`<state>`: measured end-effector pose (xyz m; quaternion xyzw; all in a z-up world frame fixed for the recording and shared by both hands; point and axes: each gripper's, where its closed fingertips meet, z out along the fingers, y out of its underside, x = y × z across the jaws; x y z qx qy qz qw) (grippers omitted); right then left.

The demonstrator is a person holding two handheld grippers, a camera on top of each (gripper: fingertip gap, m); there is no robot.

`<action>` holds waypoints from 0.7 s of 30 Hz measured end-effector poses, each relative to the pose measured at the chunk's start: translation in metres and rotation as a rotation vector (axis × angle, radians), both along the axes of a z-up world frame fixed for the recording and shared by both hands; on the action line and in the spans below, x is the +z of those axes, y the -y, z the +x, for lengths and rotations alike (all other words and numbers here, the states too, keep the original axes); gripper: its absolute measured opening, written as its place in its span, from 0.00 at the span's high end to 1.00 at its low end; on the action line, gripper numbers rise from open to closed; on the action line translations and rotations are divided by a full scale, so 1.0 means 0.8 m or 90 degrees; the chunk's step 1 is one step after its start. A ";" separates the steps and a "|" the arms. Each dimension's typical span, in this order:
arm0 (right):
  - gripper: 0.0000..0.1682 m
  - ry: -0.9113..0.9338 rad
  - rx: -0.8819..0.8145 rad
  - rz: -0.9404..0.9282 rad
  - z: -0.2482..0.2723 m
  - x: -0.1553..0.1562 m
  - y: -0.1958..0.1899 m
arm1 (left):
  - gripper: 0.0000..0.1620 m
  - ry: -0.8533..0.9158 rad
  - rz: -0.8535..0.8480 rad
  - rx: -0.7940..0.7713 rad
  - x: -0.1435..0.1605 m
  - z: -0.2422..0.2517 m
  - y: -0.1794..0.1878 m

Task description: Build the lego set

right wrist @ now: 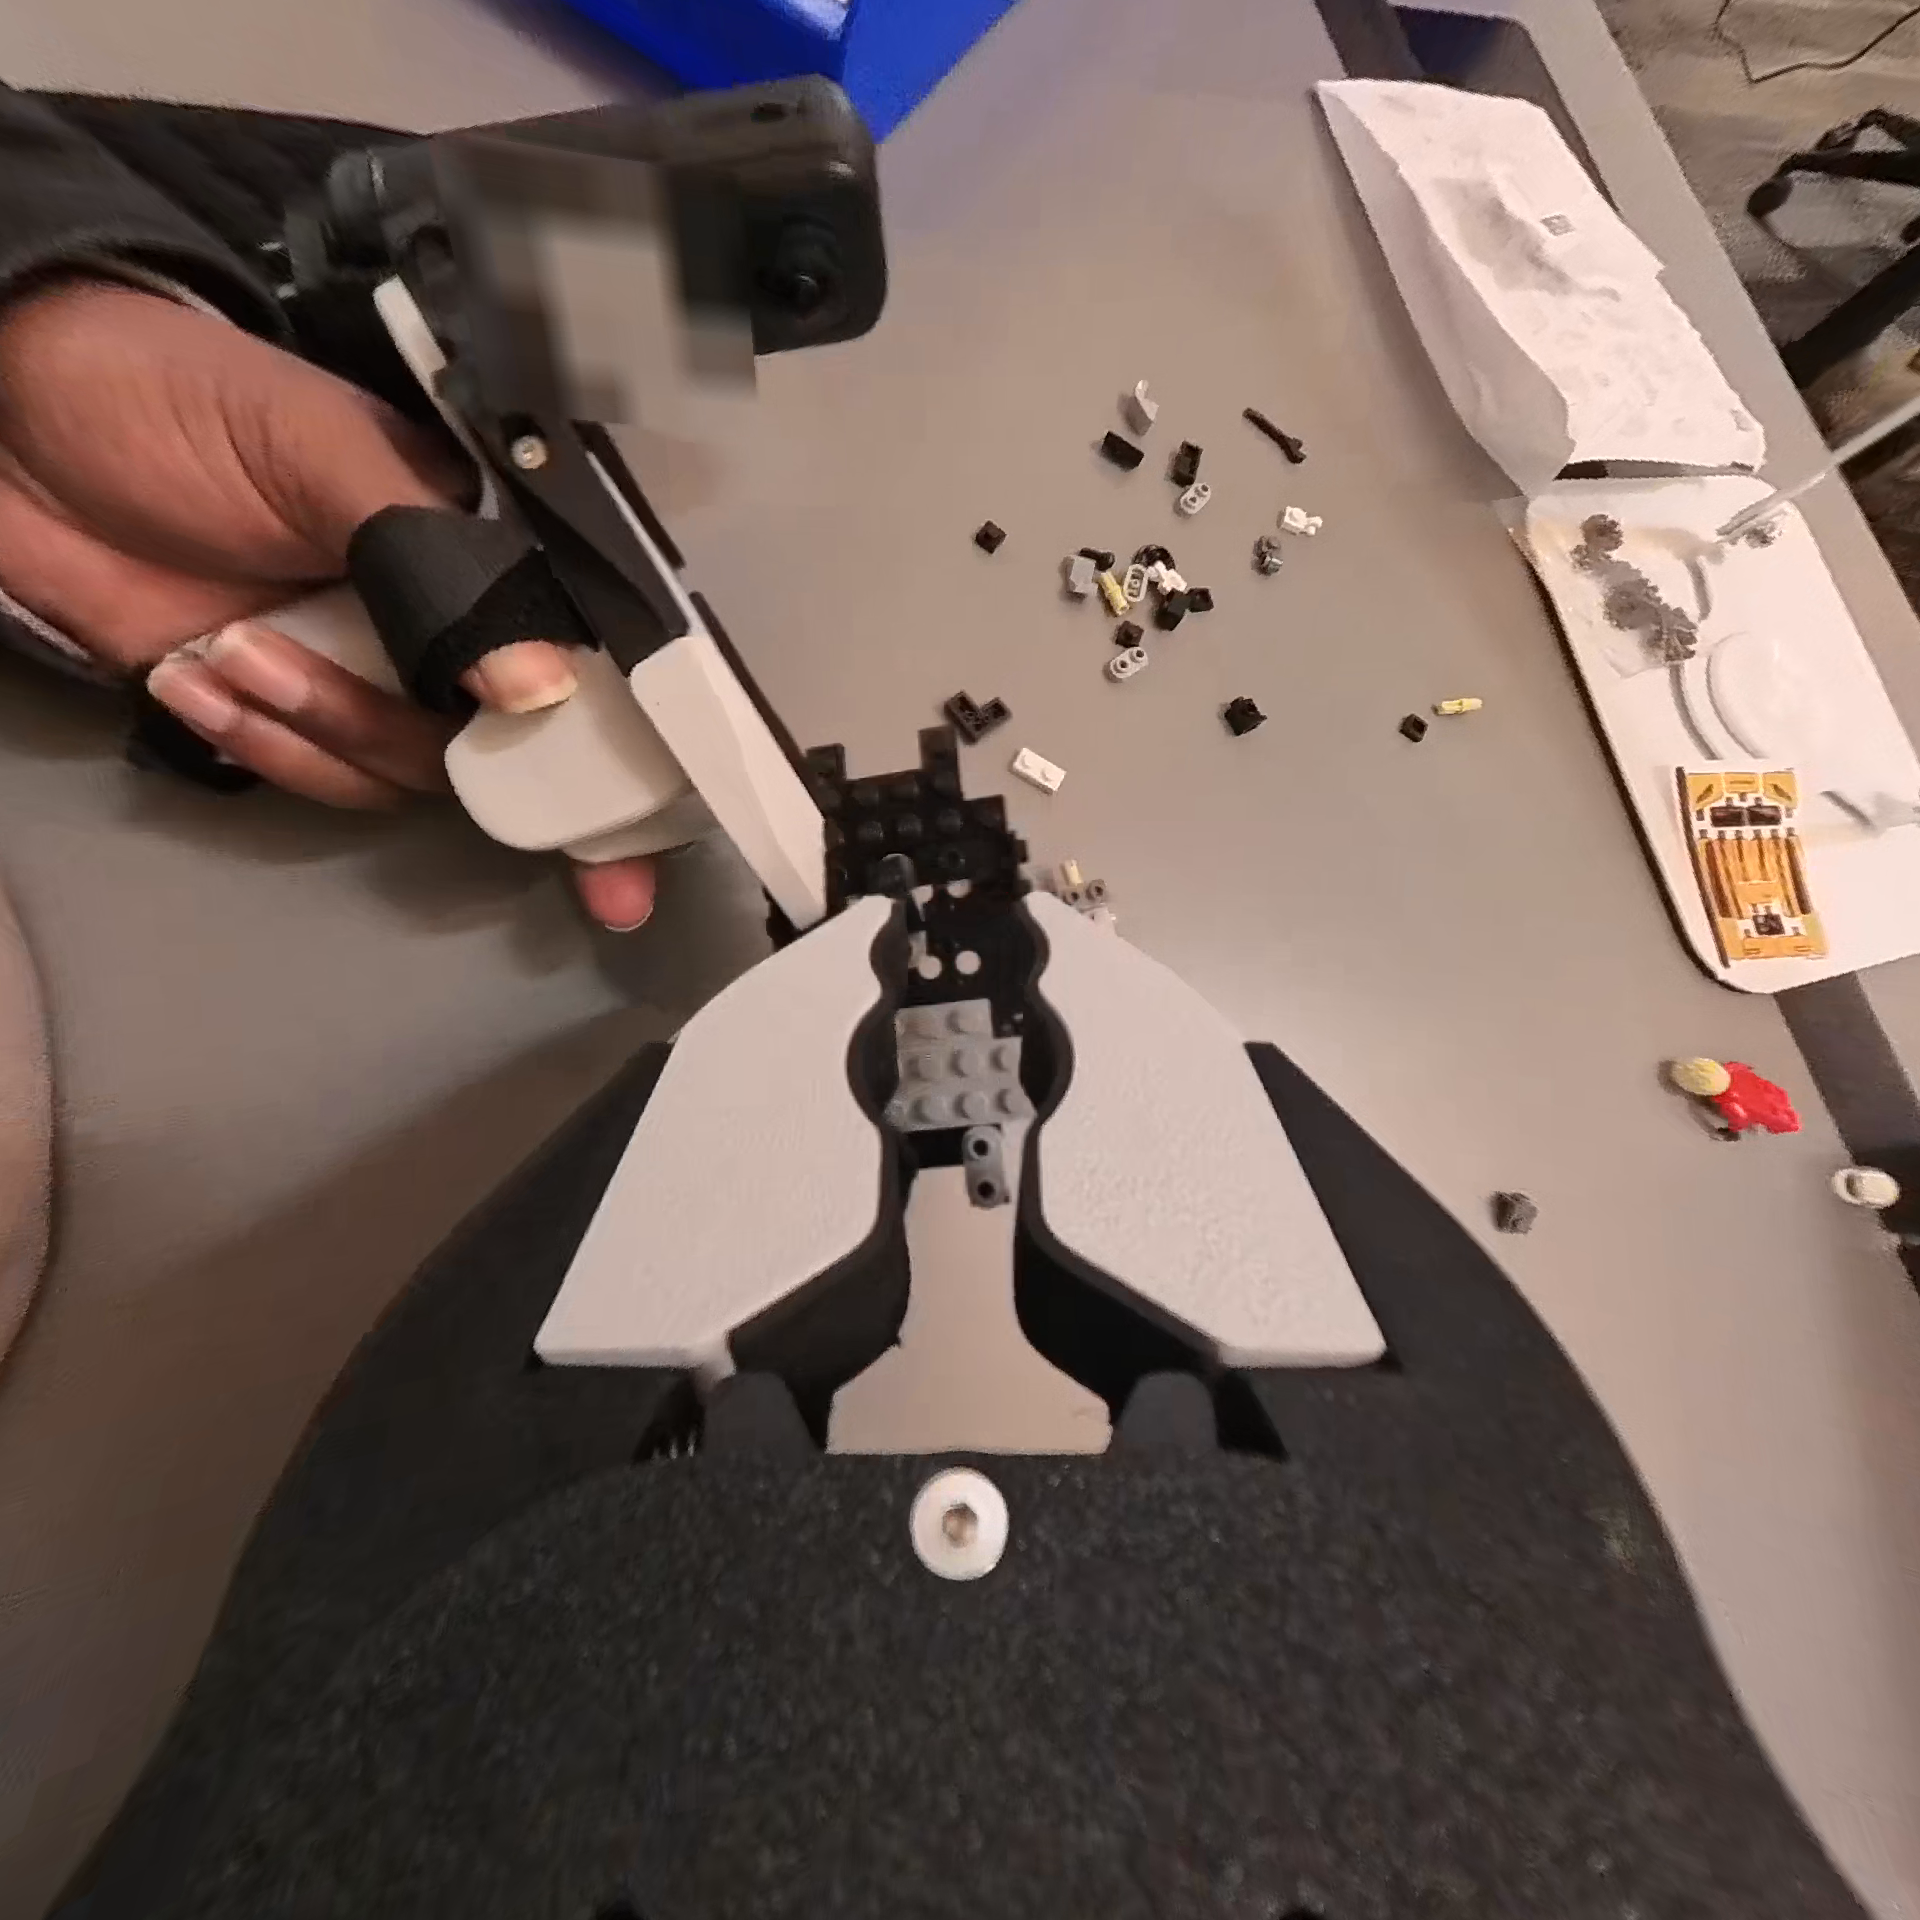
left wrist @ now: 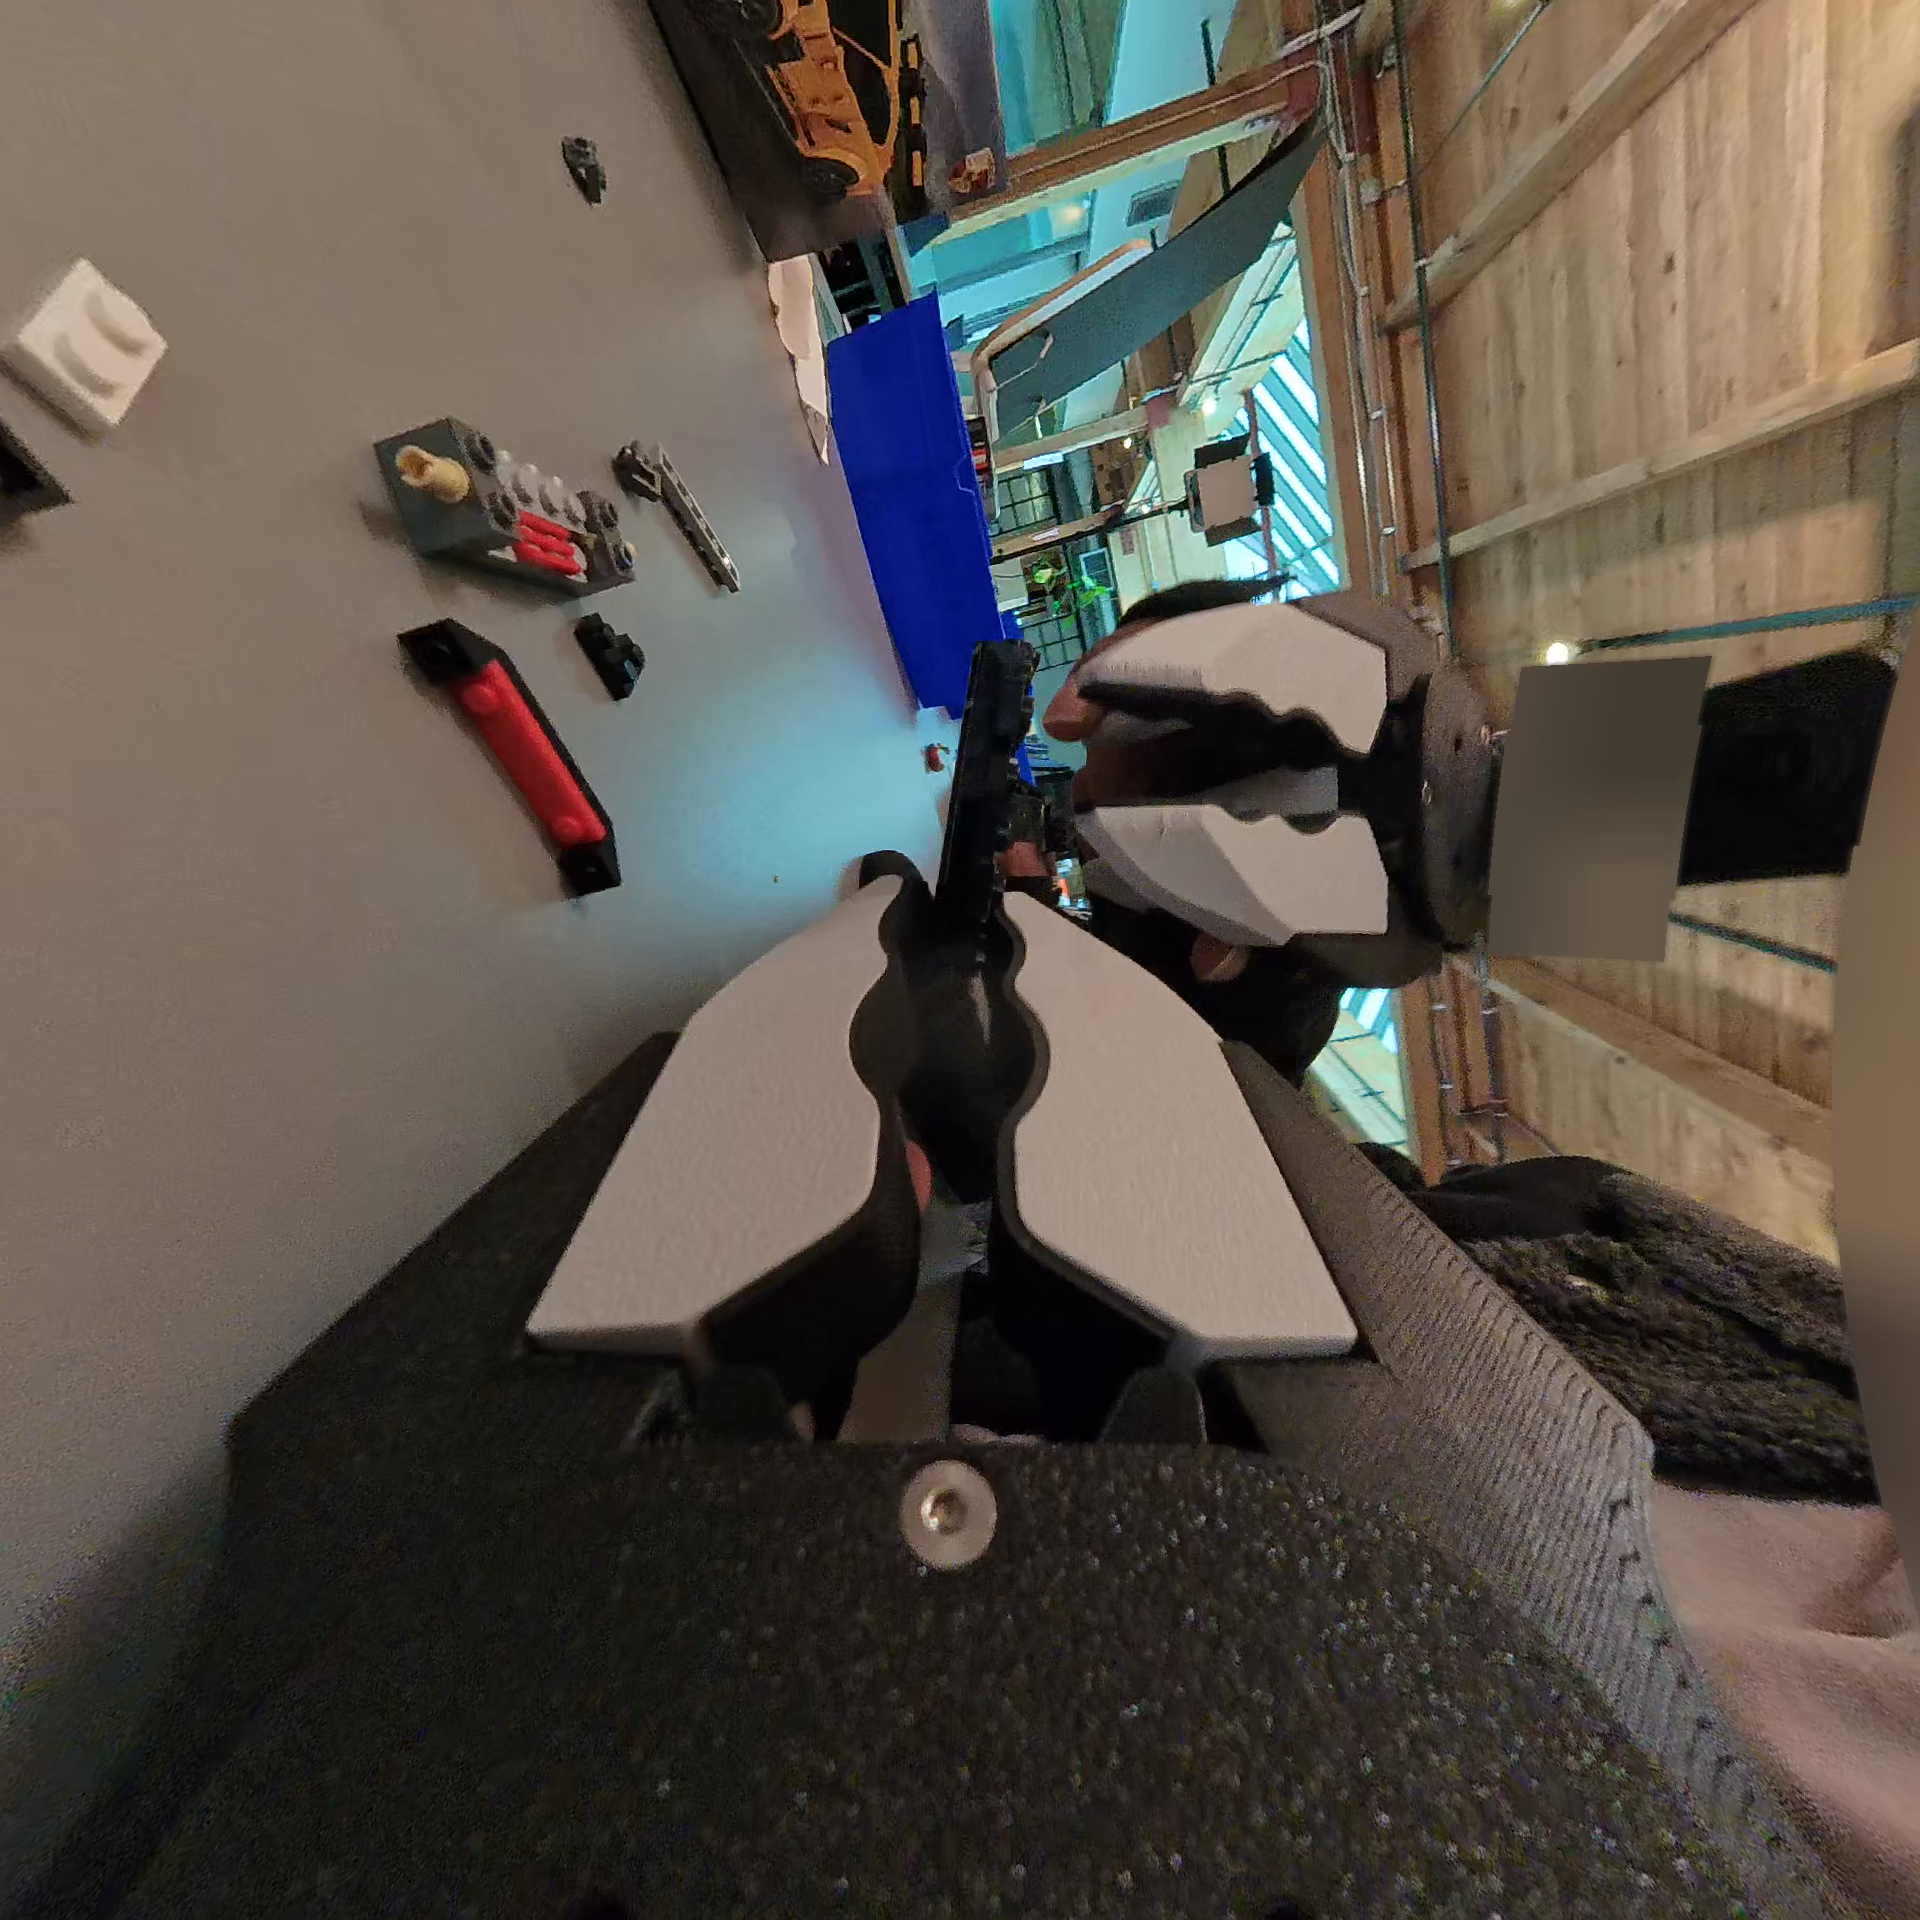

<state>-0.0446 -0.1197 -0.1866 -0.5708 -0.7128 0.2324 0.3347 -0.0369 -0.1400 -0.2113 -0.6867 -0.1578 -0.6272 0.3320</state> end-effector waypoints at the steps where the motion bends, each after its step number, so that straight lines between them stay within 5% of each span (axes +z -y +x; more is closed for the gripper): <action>1: 0.88 0.000 0.003 -0.012 0.001 0.001 -0.001 | 0.93 -0.014 0.007 0.001 0.000 0.000 0.000; 7: 0.74 0.024 0.040 -0.122 0.001 -0.007 0.003 | 0.93 -0.135 0.074 -0.001 0.006 0.005 0.003; 21: 0.82 -0.022 0.084 -0.283 -0.001 0.000 0.019 | 0.92 -0.262 0.196 -0.027 0.021 0.018 0.013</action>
